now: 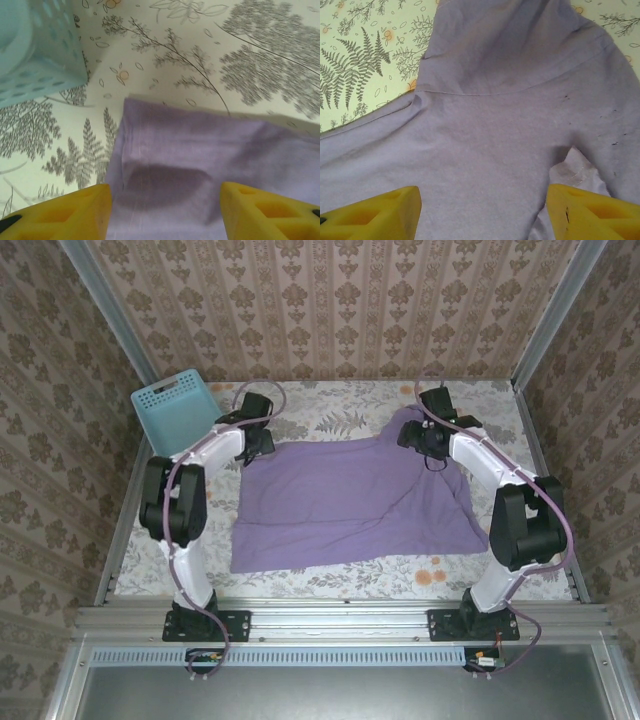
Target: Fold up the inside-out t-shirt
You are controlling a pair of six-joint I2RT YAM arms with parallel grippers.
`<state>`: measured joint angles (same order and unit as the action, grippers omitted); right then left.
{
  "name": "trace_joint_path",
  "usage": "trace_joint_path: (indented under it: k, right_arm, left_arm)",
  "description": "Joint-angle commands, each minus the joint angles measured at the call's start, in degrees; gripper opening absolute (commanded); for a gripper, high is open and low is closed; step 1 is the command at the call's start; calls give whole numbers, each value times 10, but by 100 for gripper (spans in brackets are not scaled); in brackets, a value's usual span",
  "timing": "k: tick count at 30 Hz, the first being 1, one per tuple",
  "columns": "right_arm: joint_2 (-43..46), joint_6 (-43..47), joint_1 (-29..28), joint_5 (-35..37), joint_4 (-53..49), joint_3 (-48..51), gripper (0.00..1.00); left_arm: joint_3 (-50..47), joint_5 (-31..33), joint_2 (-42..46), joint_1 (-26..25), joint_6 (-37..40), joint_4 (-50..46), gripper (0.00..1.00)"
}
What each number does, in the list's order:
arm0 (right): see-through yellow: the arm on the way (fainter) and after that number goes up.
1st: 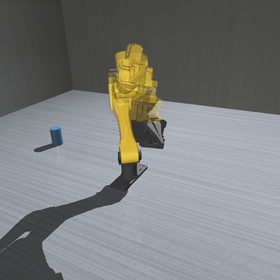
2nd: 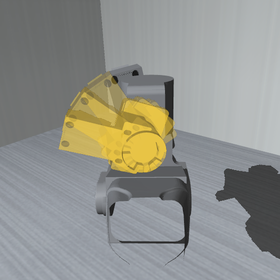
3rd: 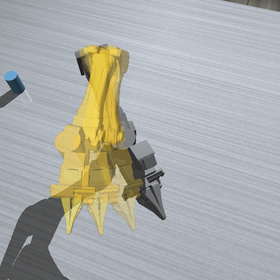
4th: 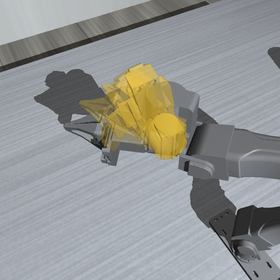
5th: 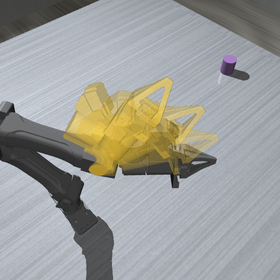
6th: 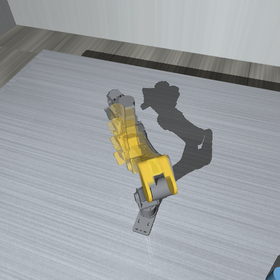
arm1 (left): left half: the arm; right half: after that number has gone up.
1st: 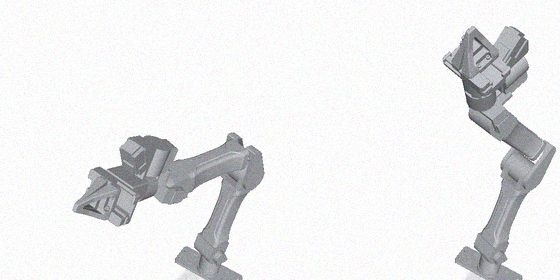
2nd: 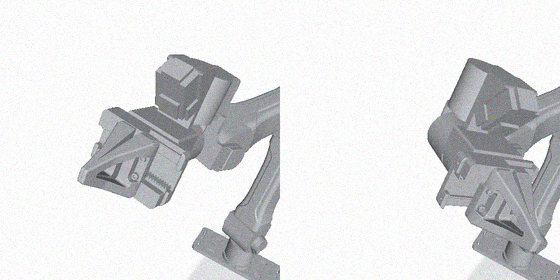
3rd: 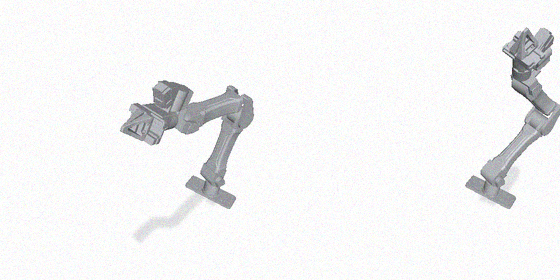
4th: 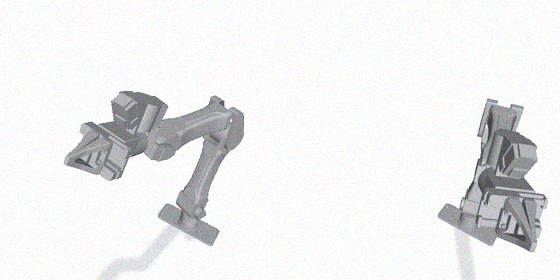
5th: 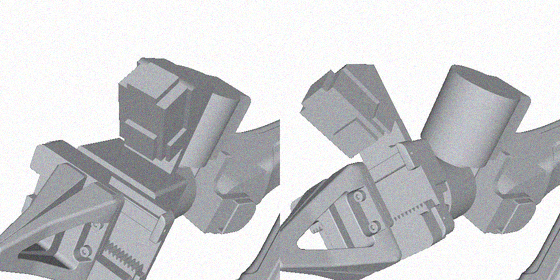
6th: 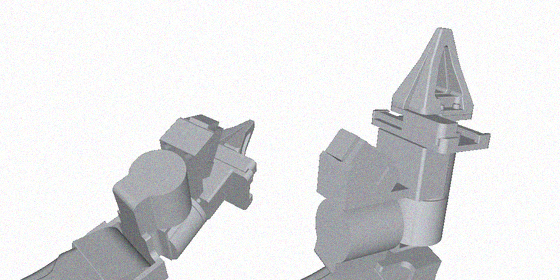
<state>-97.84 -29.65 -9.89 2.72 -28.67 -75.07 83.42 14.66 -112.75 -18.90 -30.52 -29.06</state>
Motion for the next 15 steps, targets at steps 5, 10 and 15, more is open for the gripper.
trace_joint_path:
  k: [5, 10, 15]
  right_arm:
    - [8, 23, 8, -14, 6, 2, 69]
    - [12, 23, 13, -17, 12, 13, 69]
    - [0, 17, 13, -28, 15, 15, 69]
  left_arm:
    - [42, -8, -66, 30, 18, -32, 56]
    - [33, -58, -79, 44, 11, -8, 49]
    - [39, -68, -82, 44, 19, 5, 40]
